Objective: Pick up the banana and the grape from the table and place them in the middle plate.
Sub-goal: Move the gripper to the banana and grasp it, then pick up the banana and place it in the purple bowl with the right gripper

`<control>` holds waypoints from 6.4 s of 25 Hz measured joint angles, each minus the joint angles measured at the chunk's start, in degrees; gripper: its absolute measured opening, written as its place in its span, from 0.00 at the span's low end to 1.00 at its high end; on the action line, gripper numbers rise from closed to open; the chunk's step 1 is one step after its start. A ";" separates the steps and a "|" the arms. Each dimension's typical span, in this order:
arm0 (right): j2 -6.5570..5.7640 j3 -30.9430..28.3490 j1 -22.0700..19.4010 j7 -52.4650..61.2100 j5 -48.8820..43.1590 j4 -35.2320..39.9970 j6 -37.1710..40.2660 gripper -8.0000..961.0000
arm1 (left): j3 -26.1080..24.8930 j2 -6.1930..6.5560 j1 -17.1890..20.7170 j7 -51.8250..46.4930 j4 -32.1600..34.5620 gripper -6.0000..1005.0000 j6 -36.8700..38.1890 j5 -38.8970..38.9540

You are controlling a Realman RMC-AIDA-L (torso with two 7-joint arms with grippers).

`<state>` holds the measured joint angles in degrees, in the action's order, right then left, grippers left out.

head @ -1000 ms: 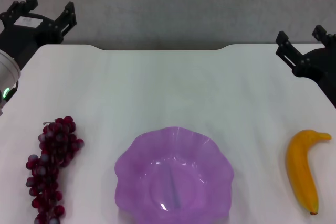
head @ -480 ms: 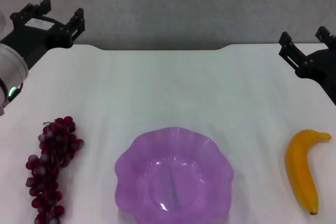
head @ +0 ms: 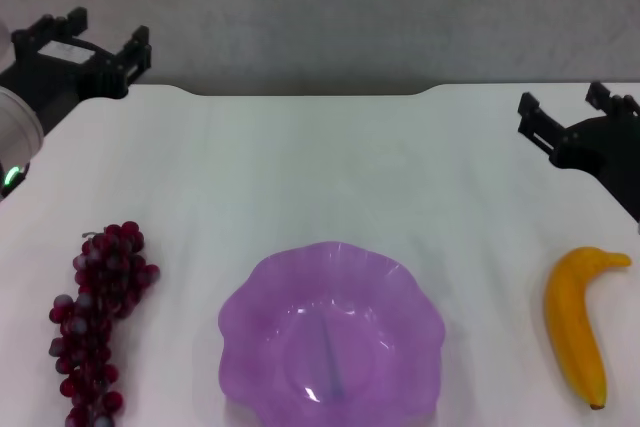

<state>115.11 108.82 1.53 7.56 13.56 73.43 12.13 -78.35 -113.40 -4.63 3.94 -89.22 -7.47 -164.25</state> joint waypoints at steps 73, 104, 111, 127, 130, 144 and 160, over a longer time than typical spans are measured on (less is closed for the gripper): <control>-0.30 -5.40 11.15 23.85 -1.52 -2.48 -49.32 0.90 | -7.52 -2.70 -0.49 4.52 -0.57 0.68 -3.10 -0.19; -0.36 -4.08 19.89 21.18 6.45 -19.08 -43.96 0.84 | -7.42 -2.79 -2.03 5.77 -1.33 0.68 -7.22 -0.19; -0.34 -3.17 18.91 20.28 6.30 -16.65 -43.64 0.60 | -7.43 -2.79 -1.98 5.83 -1.32 0.68 -7.53 -0.19; -0.37 -7.31 11.79 9.92 2.09 0.10 -45.48 0.55 | -7.24 -2.79 -1.50 6.41 -1.63 0.68 -7.64 0.24; -0.40 -7.50 12.03 6.33 1.61 2.23 -46.77 0.56 | -6.93 -2.79 -1.44 6.25 -1.89 0.68 -7.51 0.33; -0.27 -0.21 15.50 -5.71 10.39 8.47 -47.22 0.58 | -7.10 -2.65 2.71 6.48 -7.69 0.68 -7.60 0.25; -0.26 11.08 20.61 -6.38 14.52 10.20 -47.58 0.60 | -7.13 -2.70 2.69 6.70 -8.11 0.68 -7.66 -0.02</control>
<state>114.84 119.89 22.14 1.19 28.08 83.63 -35.45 -85.48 -116.10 -1.94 10.64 -97.33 -15.12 -164.27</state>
